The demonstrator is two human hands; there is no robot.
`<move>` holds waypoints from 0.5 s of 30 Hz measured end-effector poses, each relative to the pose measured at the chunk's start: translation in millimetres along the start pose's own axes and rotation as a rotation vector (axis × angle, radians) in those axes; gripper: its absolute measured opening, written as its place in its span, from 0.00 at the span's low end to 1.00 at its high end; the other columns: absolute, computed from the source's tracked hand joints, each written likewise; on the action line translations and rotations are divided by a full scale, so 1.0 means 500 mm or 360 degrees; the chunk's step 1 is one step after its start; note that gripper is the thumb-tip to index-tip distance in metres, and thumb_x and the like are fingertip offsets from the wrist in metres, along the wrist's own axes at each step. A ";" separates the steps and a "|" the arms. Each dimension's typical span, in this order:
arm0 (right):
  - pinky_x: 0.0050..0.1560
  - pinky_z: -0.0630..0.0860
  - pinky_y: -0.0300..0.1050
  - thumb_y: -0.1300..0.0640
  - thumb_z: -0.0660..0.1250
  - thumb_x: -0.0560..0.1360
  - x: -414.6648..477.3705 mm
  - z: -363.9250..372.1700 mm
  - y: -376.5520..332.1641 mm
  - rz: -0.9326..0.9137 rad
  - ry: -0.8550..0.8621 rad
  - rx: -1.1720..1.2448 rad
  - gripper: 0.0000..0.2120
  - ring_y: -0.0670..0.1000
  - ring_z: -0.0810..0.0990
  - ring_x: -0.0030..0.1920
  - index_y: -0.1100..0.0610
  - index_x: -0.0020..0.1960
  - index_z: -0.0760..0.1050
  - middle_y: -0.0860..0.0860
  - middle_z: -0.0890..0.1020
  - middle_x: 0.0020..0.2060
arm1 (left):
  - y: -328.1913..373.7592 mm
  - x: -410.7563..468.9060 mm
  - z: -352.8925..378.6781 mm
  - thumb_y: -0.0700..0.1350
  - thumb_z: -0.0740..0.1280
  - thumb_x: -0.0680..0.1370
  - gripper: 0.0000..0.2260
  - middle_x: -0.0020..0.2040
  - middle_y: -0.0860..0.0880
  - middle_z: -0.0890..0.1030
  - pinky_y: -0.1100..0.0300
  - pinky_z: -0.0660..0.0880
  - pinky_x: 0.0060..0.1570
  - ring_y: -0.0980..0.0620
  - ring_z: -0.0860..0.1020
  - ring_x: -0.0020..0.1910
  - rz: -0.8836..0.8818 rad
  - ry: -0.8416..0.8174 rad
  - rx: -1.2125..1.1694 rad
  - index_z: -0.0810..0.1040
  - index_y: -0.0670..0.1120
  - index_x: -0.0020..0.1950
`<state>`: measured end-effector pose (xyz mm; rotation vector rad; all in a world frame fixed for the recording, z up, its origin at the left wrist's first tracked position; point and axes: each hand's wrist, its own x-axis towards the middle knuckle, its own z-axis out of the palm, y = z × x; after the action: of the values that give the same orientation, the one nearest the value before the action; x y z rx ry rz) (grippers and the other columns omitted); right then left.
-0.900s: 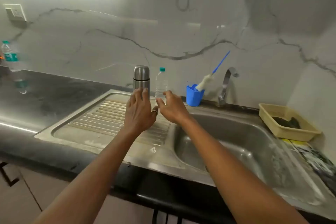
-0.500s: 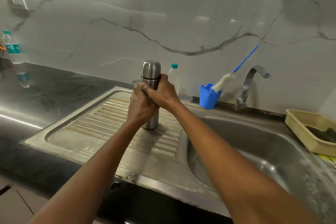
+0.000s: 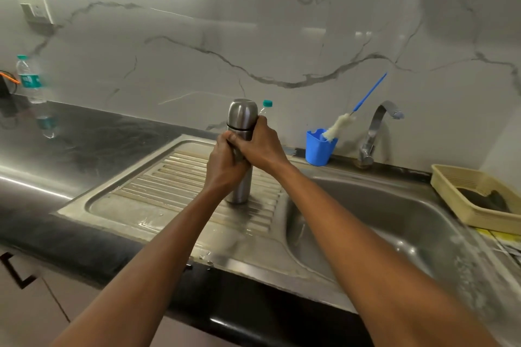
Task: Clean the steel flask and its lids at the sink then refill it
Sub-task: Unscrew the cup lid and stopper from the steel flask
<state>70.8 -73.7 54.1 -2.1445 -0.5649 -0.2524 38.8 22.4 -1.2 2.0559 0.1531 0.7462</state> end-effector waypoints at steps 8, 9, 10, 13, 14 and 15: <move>0.56 0.80 0.54 0.36 0.74 0.71 -0.048 -0.047 -0.025 0.0042 -0.0008 -0.0069 0.32 0.55 0.82 0.54 0.57 0.62 0.68 0.54 0.81 0.54 | 0.053 -0.052 -0.025 0.40 0.76 0.73 0.26 0.51 0.48 0.78 0.55 0.73 0.45 0.48 0.78 0.47 -0.0019 -0.0077 0.0008 0.68 0.43 0.67; 0.56 0.80 0.54 0.37 0.74 0.71 -0.054 -0.050 -0.029 0.0041 -0.0015 -0.0075 0.32 0.55 0.82 0.54 0.58 0.62 0.68 0.54 0.81 0.54 | 0.054 -0.056 -0.027 0.40 0.76 0.73 0.26 0.51 0.48 0.78 0.55 0.73 0.45 0.48 0.78 0.48 -0.0023 -0.0081 0.0006 0.68 0.43 0.66; 0.56 0.81 0.53 0.37 0.74 0.72 -0.058 -0.051 -0.031 0.0039 -0.0020 -0.0078 0.32 0.55 0.82 0.54 0.58 0.62 0.68 0.54 0.81 0.54 | 0.055 -0.059 -0.029 0.40 0.76 0.73 0.26 0.51 0.48 0.79 0.55 0.73 0.45 0.47 0.78 0.48 -0.0030 -0.0085 0.0001 0.68 0.43 0.66; 0.56 0.81 0.53 0.38 0.75 0.72 -0.065 -0.052 -0.030 0.0042 -0.0036 -0.0083 0.32 0.55 0.82 0.54 0.58 0.63 0.68 0.54 0.81 0.55 | 0.053 -0.066 -0.030 0.39 0.76 0.72 0.26 0.53 0.46 0.80 0.54 0.75 0.46 0.47 0.79 0.49 -0.0038 -0.0096 -0.0012 0.68 0.44 0.65; 0.56 0.81 0.53 0.38 0.75 0.72 -0.066 -0.052 -0.029 0.0045 -0.0039 -0.0084 0.33 0.55 0.82 0.55 0.58 0.63 0.68 0.54 0.81 0.55 | 0.052 -0.067 -0.030 0.38 0.76 0.72 0.26 0.53 0.46 0.80 0.52 0.77 0.47 0.46 0.79 0.50 -0.0037 -0.0099 -0.0011 0.67 0.44 0.65; 0.56 0.81 0.53 0.37 0.75 0.71 -0.066 -0.052 -0.028 0.0049 -0.0042 -0.0085 0.33 0.55 0.82 0.55 0.58 0.63 0.68 0.54 0.81 0.55 | 0.052 -0.069 -0.030 0.38 0.76 0.72 0.27 0.53 0.46 0.80 0.51 0.78 0.48 0.46 0.80 0.50 -0.0037 -0.0103 -0.0012 0.67 0.45 0.65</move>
<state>35.9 -97.5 67.2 -2.2095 -0.5451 -0.2247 -1.9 5.2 10.0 2.0648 0.1368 0.6644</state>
